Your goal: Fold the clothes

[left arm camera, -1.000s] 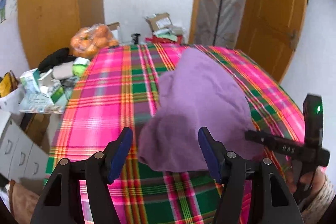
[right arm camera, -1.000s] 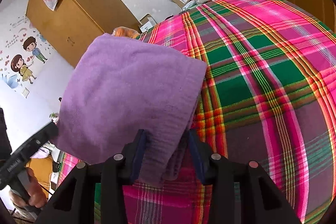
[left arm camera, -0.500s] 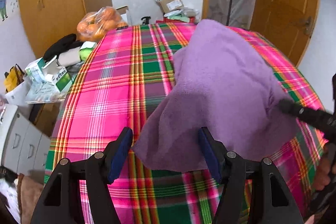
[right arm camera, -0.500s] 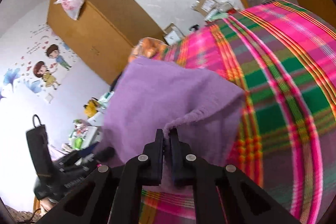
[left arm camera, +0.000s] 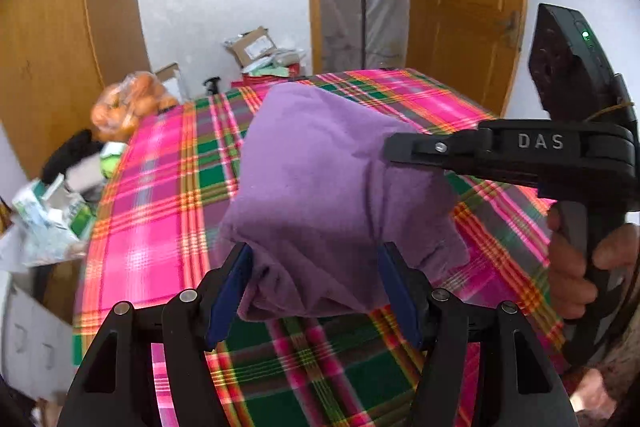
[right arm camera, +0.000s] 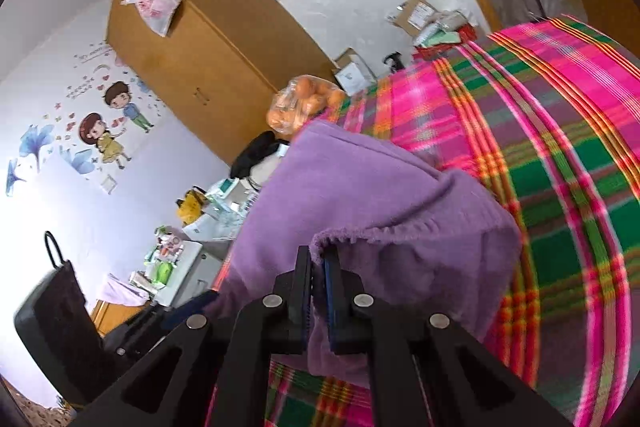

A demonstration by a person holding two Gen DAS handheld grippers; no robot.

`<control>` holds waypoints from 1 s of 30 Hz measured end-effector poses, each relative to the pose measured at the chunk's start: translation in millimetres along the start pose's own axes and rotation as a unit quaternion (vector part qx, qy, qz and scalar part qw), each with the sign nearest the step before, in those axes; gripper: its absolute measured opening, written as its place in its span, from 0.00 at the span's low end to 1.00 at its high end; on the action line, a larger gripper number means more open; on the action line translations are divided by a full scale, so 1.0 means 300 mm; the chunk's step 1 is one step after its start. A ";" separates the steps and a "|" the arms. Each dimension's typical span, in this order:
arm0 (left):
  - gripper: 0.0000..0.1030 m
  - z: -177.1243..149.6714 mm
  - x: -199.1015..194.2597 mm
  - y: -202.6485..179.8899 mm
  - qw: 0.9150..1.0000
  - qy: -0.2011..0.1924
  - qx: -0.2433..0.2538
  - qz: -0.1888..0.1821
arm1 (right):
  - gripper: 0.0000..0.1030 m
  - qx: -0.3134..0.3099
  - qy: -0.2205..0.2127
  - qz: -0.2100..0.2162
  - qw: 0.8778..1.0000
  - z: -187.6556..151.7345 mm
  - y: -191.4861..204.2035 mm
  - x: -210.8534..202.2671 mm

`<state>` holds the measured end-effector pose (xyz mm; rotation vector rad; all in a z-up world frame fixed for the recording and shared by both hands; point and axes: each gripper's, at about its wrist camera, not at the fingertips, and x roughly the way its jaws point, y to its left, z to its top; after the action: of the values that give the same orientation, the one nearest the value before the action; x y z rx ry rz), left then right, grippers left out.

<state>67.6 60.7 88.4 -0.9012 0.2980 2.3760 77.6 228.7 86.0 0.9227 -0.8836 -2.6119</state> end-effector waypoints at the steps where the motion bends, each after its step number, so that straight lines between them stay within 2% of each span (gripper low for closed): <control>1: 0.65 0.000 -0.005 -0.003 1.000 0.000 0.000 0.003 | 0.06 0.002 0.003 -0.006 1.000 -0.008 -0.012 -0.004; 5: 0.65 0.005 -0.039 -0.021 1.000 -0.009 -0.004 -0.013 | 0.07 0.010 0.014 -0.032 0.999 -0.043 -0.058 -0.018; 8: 0.65 0.010 -0.033 -0.059 1.000 -0.005 0.011 -0.020 | 0.08 0.022 0.024 -0.047 0.998 -0.067 -0.099 -0.027; 12: 0.65 0.006 -0.034 -0.107 0.999 -0.002 0.024 -0.048 | 0.07 0.051 0.021 -0.028 0.998 -0.077 -0.141 -0.047; 15: 0.65 0.004 -0.008 -0.154 0.998 0.007 0.045 -0.044 | 0.07 0.060 0.016 -0.005 0.998 -0.069 -0.149 -0.061; 19: 0.65 -0.005 0.026 -0.185 0.997 0.017 0.054 -0.048 | 0.07 0.067 0.010 -0.001 0.998 -0.057 -0.157 -0.066; 25: 0.65 -0.011 0.111 -0.212 0.996 0.037 0.070 -0.047 | 0.09 0.051 0.022 -0.048 0.997 -0.057 -0.174 -0.055; 27: 0.65 -0.014 0.148 -0.212 0.996 0.047 0.073 -0.031 | 0.15 0.042 0.024 -0.069 0.996 -0.055 -0.177 -0.062; 30: 0.65 -0.018 0.172 -0.212 0.995 0.052 0.077 -0.023 | 0.43 0.047 0.017 -0.087 0.995 -0.049 -0.205 -0.078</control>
<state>76.7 132.6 49.7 -0.9498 0.4879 2.2335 103.9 279.7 50.9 1.1131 -0.9656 -2.7094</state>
